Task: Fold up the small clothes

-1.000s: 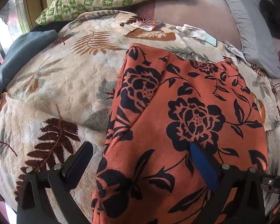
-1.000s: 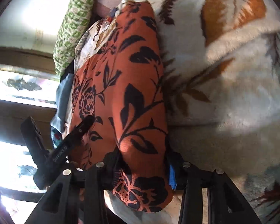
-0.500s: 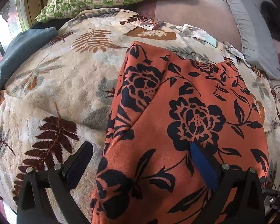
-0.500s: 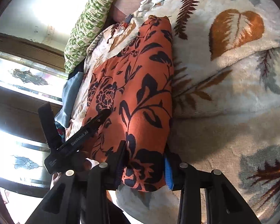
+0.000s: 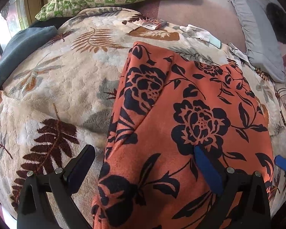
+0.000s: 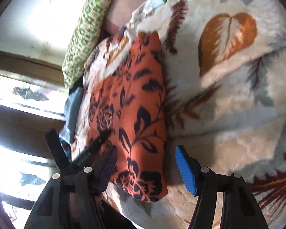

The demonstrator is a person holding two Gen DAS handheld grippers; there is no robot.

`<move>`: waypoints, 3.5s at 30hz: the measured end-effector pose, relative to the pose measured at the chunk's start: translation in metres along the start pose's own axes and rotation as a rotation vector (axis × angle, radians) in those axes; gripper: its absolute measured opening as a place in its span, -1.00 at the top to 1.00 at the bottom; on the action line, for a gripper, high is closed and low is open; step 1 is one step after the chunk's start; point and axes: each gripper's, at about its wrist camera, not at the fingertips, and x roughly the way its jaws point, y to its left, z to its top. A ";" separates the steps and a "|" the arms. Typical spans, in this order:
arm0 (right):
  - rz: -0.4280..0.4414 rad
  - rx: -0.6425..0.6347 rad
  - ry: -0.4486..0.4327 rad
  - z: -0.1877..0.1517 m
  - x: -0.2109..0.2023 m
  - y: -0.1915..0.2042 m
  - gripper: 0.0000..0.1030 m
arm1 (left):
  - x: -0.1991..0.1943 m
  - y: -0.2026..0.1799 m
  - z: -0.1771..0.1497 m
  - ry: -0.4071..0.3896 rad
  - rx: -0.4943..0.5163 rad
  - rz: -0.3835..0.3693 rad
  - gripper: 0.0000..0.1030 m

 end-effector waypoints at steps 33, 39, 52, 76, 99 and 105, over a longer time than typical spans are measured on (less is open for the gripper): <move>0.019 -0.257 0.028 0.022 0.051 0.089 -0.26 | -0.045 0.099 -0.040 0.099 -0.401 -0.421 -0.98; 0.019 -0.237 0.080 0.013 0.082 0.074 -0.27 | -0.031 0.086 -0.048 0.142 -0.386 -0.472 -0.01; 0.052 -0.235 0.107 0.015 0.083 0.068 -0.27 | -0.002 0.117 -0.082 0.220 -0.743 -0.731 0.28; 0.127 -0.248 0.126 0.017 0.076 0.055 -0.28 | 0.059 0.112 0.027 0.223 -0.690 -0.885 0.45; 0.149 -0.158 0.083 0.085 0.082 0.067 -0.36 | 0.087 0.111 0.075 0.279 -0.513 -0.661 0.46; 0.123 0.001 0.099 0.091 0.098 0.034 -0.05 | 0.059 0.098 0.082 0.225 -0.407 -0.564 0.28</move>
